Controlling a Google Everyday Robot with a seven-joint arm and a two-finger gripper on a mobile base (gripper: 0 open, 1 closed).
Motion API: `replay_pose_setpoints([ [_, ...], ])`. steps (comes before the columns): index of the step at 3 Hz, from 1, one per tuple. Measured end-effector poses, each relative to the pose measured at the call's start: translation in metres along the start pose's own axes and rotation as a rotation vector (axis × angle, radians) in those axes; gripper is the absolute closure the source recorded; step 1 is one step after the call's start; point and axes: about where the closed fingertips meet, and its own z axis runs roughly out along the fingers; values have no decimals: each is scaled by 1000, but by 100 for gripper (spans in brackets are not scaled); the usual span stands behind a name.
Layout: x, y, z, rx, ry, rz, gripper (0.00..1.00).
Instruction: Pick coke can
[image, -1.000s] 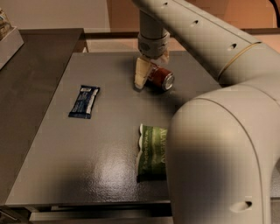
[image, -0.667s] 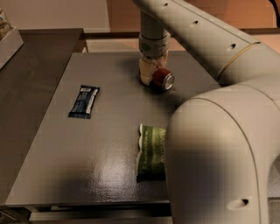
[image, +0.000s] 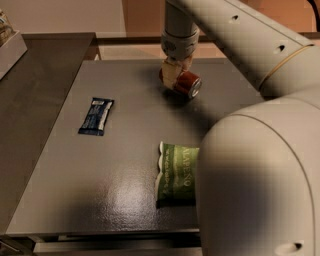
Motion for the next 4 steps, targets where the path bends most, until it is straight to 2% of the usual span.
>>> replay_pose_setpoints([
  [1,-1,5,-32,22,-58,-51,100],
  [3,-2,24,-96,66,-163,-189,100],
  [4,-8,30,-113,71,-212,-248,100],
])
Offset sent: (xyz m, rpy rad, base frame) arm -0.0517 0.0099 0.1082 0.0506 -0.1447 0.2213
